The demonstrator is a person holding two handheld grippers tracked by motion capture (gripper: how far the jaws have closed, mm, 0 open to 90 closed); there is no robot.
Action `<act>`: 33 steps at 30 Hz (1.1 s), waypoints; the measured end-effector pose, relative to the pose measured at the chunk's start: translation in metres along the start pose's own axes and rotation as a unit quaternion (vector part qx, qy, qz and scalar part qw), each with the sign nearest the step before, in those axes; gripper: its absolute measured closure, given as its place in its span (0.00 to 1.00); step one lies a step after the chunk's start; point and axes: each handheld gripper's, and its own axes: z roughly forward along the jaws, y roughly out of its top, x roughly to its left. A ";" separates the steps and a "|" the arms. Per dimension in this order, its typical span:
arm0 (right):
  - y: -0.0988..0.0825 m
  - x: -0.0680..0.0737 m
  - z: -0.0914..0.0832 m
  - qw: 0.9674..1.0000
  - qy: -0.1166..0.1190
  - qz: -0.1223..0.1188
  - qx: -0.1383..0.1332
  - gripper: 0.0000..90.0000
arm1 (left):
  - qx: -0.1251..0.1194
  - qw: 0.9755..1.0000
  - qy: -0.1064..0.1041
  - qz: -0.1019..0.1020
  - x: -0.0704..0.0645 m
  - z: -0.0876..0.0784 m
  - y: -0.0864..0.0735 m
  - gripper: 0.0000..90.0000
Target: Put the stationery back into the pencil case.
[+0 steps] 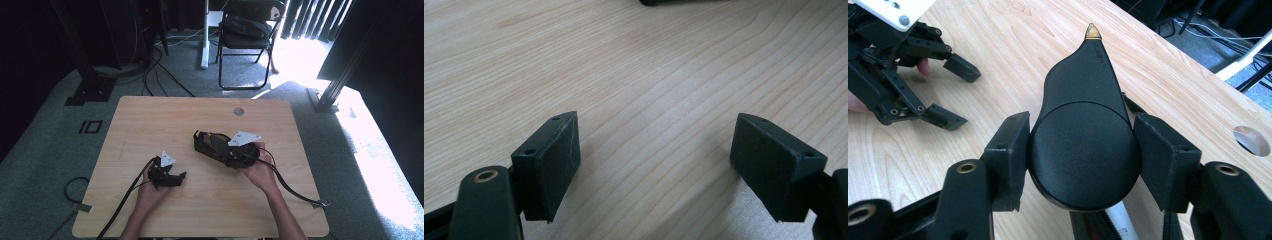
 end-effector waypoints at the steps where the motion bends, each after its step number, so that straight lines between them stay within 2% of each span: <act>1: 0.000 -0.001 0.000 1.000 -0.001 0.000 0.001 0.46 | 0.000 1.000 0.000 0.000 0.000 0.000 0.000 0.23; 20: 0.002 -0.016 0.006 1.000 -0.014 0.003 0.013 0.46 | 0.000 1.000 0.000 0.000 0.000 0.000 0.000 0.23; 33: 0.002 -0.022 0.009 1.000 -0.015 0.002 0.018 0.46 | 0.000 1.000 0.000 0.002 0.000 0.000 0.000 0.23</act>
